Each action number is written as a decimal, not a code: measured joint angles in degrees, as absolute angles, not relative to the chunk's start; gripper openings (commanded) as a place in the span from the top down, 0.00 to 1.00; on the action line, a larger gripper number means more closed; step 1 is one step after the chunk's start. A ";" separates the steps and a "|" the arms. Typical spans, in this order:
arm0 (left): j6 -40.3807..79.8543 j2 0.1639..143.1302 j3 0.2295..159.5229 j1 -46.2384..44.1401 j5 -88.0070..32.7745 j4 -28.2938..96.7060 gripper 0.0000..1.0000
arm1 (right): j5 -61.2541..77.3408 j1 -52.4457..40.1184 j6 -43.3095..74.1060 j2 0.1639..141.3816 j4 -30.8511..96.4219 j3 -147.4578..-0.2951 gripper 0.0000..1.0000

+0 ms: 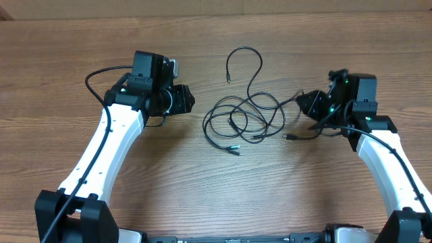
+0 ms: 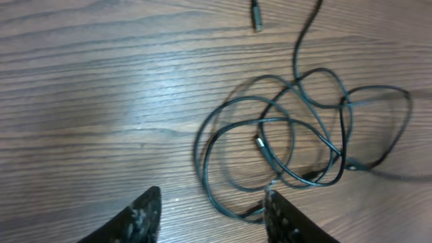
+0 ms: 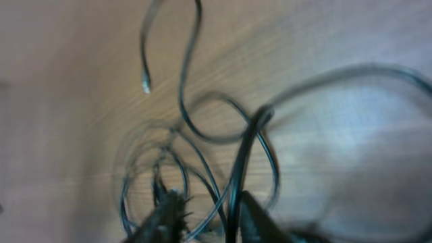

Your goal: Untangle cables

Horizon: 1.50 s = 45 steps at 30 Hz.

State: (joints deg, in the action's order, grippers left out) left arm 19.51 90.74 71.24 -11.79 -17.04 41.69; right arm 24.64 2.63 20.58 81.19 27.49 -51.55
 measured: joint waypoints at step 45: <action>19.97 112.20 71.35 -27.11 -2.11 34.83 0.96 | 13.39 1.72 18.20 86.65 33.67 -50.54 0.96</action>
State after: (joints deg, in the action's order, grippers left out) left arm 19.97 112.20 71.35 -27.11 -2.11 34.83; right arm 13.39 1.72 18.20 86.65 33.67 -50.54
